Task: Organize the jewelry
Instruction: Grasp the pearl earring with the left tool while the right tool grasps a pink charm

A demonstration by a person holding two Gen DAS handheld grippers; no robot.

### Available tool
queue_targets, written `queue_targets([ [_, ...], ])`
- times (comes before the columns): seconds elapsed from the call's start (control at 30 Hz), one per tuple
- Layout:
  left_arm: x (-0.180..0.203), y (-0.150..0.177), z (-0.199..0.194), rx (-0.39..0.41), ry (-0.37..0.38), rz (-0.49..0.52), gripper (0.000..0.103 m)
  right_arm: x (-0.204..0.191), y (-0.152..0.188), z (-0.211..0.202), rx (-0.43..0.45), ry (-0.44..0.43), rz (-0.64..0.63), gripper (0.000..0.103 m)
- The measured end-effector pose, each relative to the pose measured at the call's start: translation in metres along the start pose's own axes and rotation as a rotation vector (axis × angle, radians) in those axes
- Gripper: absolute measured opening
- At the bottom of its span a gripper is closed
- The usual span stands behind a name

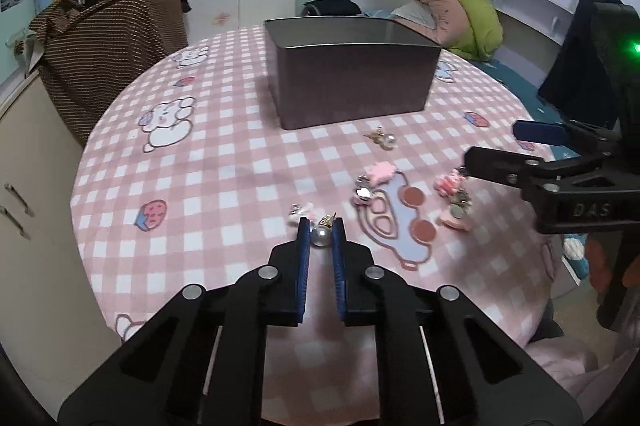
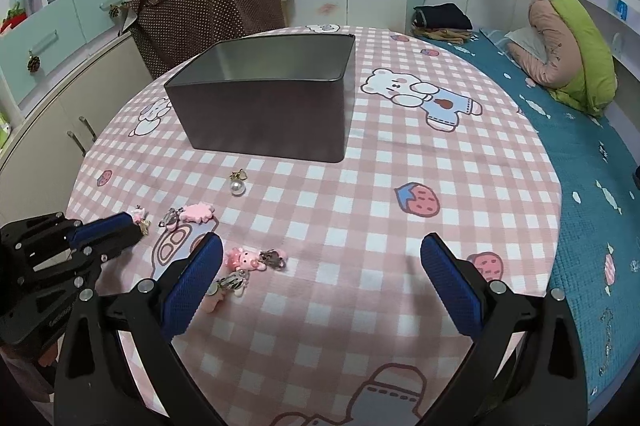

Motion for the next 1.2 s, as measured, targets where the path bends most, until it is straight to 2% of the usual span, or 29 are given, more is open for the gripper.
queue_targets([
  [0.37,-0.011,-0.002,-0.010,0.036,0.008,-0.056,0.011,0.000,-0.005,-0.004,0.011,-0.017,0.012,0.095],
  [0.63,-0.030,-0.005,-0.025,0.081,-0.033,-0.106,0.011,-0.032,-0.007,-0.007,0.011,-0.106,-0.063,0.095],
  [0.73,-0.039,-0.002,-0.027,0.085,-0.050,-0.132,0.011,-0.054,-0.007,-0.008,0.007,-0.162,-0.118,0.087],
  [0.9,-0.051,0.008,-0.028,0.075,-0.074,-0.172,0.011,-0.099,0.000,-0.003,-0.012,-0.258,-0.240,0.058],
  [0.97,-0.056,0.012,-0.030,0.076,-0.081,-0.187,0.011,-0.112,0.004,0.003,-0.031,-0.285,-0.279,0.050],
  [1.2,-0.069,0.022,-0.035,0.077,-0.105,-0.220,0.011,-0.136,0.017,0.031,-0.131,-0.312,-0.317,0.034],
])
Point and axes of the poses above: each gripper's, at about its wrist camera, not at the fingertips, and z roughly the way its jaws point, x to its right, y to its underside, the point moved 5 cm from there along z, roughly the way its jaws point, and after that the axes turned 13 degrees about z, right-handed, at the moved point
